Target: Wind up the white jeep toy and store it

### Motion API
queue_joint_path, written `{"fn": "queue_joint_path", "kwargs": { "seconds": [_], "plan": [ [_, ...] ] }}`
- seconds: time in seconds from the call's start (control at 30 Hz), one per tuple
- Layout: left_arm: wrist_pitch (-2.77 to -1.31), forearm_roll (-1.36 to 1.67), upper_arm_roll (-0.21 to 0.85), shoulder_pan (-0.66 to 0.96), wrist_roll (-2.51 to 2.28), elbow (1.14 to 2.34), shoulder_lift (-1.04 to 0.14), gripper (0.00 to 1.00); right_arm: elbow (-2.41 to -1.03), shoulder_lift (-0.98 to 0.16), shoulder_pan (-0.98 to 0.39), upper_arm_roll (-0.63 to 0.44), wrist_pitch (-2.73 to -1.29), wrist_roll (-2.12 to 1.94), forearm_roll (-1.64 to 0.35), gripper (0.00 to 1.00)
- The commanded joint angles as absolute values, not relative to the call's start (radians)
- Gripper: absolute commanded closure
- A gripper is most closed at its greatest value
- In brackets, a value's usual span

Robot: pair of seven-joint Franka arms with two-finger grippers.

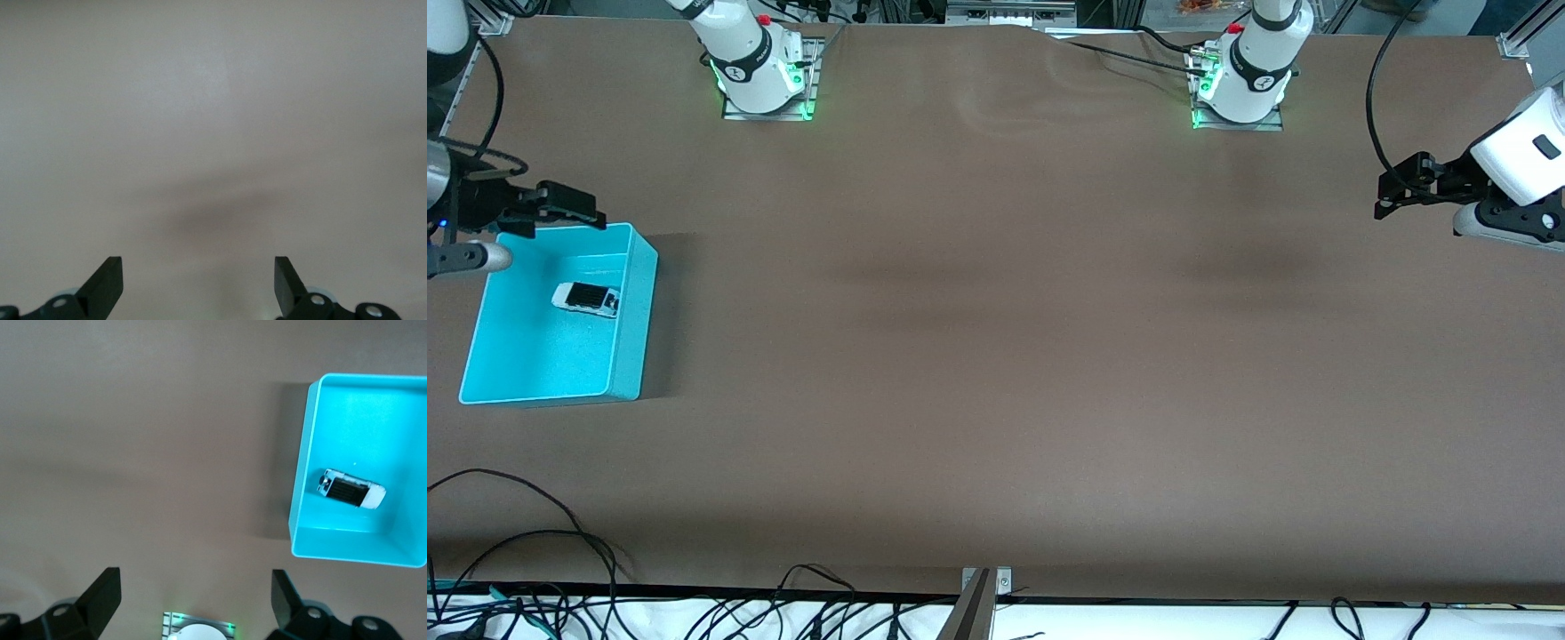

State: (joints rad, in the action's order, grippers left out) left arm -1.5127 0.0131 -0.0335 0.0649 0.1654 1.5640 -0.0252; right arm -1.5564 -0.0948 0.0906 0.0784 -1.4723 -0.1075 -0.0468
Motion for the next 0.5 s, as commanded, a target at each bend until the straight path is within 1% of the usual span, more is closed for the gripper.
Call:
{"fn": "queue_joint_path", "kwargs": {
  "seconds": [0.0, 0.1, 0.23, 0.47],
  "plan": [
    [-1.513, 0.034, -0.037, 0.066, 0.17, 1.546, -0.031, 0.0, -1.752, 0.06, 0.127, 0.11, -1.546, -0.081, -0.028, 0.0],
    [-1.513, 0.034, -0.037, 0.066, 0.17, 1.546, -0.031, 0.0, -1.75, 0.058, 0.14, 0.118, -1.549, -0.083, -0.028, 0.0],
    [-1.513, 0.034, -0.037, 0.067, 0.17, 1.546, -0.031, 0.0, -1.74, 0.045, 0.178, 0.181, -1.597, -0.086, -0.011, 0.0],
    [-1.513, 0.034, -0.037, 0.067, 0.17, 1.546, -0.031, 0.0, -1.689, 0.018, 0.178, 0.181, -1.608, -0.087, -0.003, 0.0]
  ]
}}
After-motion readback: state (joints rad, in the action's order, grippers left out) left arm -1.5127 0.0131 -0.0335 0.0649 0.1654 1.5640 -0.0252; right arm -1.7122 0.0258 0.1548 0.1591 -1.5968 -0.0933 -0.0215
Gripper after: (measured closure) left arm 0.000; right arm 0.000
